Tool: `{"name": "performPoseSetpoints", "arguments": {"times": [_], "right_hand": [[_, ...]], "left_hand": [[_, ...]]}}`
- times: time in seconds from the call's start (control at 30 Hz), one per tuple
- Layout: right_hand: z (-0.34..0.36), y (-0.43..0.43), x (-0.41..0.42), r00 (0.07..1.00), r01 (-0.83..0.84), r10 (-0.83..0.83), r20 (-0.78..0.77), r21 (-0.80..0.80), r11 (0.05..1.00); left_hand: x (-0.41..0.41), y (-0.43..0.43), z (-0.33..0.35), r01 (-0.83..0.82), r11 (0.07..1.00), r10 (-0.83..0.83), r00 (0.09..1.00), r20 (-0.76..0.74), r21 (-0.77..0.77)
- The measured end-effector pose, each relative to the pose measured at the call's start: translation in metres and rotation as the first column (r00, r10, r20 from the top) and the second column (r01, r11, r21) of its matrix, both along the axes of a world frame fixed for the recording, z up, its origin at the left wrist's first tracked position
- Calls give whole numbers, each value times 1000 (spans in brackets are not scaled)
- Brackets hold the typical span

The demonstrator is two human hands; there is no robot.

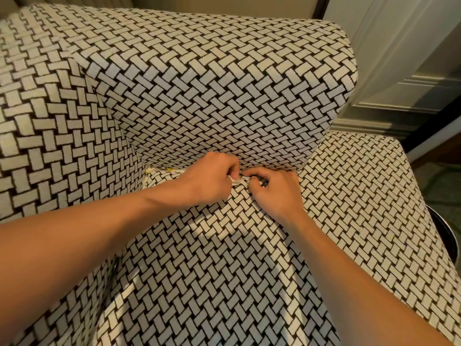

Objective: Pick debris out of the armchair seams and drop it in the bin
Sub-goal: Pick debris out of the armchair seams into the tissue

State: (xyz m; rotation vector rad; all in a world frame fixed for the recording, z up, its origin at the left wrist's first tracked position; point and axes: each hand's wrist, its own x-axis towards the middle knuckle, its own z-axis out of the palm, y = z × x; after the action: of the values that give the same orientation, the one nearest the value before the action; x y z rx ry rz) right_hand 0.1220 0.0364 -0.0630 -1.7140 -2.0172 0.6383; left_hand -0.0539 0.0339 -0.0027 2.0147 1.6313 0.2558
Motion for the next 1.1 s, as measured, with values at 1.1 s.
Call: {"name": "performPoseSetpoints", "arguments": {"times": [1.1], "right_hand": [[13, 11, -39, 944, -175, 221, 244, -195, 965]], "left_hand": [[8, -5, 8, -199, 955, 134, 951, -279, -219]]}}
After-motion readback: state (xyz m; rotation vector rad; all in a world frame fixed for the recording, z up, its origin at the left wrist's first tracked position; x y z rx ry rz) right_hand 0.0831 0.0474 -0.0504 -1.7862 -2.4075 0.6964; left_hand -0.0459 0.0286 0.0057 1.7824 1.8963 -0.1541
